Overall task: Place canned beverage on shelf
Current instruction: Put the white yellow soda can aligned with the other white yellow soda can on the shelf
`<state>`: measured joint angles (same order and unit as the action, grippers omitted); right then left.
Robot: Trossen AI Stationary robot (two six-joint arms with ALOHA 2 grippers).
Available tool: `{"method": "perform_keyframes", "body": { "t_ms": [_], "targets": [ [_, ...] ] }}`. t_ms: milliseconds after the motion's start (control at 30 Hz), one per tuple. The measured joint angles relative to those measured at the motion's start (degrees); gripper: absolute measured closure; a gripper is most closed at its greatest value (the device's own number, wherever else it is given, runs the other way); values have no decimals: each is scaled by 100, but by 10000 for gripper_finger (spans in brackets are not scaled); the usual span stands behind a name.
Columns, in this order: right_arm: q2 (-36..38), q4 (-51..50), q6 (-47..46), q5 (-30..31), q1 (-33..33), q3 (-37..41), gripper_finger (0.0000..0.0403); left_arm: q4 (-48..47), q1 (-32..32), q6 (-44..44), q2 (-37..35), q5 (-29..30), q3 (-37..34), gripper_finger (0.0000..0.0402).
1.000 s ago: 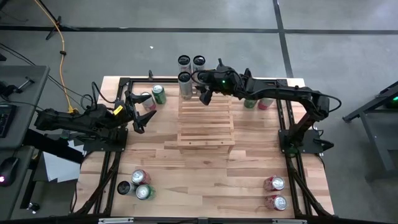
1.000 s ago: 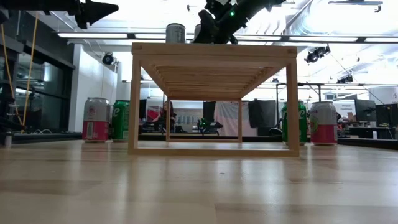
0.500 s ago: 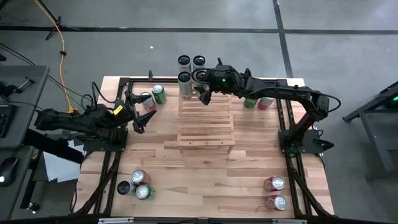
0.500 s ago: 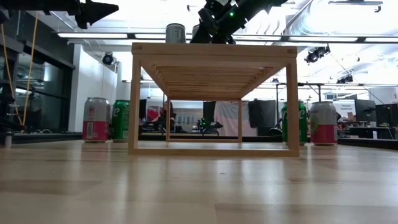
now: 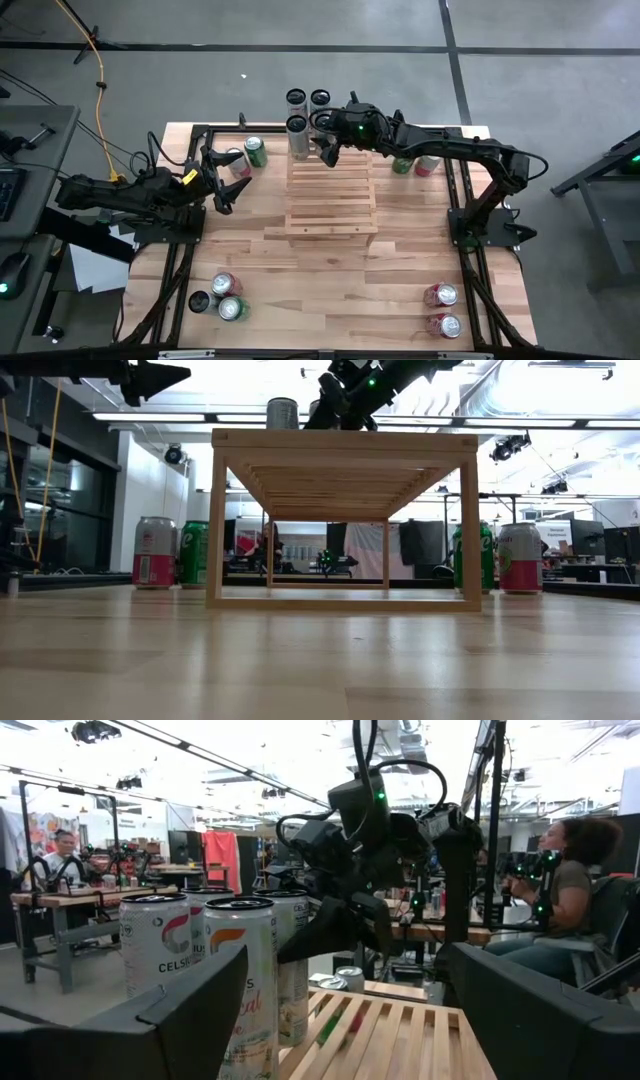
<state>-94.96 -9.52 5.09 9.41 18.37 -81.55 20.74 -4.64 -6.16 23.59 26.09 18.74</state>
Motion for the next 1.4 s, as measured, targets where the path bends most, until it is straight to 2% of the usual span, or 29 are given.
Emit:
{"method": "perform_keyframes", "body": {
  "t_ms": [367, 500, 700, 833, 1000, 1400],
  "targets": [
    [-2, -9, 150, -51, -2, 2, 99, -1, 0, 1, 0, 2, 0, 66],
    [-2, -16, 154, -87, -2, 1, 75, -1, 0, 0, 0, 2, 0, 66],
    [-4, -240, 248, -87, -2, -17, 15, -1, 1, 1, 0, 0, 0, 66],
    [-9, -467, 262, -86, -2, -151, 6, -1, 0, 1, 0, 1, 0, 66],
    [-9, -1116, 290, -85, -2, -538, 9, -4, 0, 1, 0, 2, 0, 66],
    [-7, -3504, 240, -84, -4, -1608, 9, -23, 0, 1, 2, 2, -2, 66]
  ]
}}
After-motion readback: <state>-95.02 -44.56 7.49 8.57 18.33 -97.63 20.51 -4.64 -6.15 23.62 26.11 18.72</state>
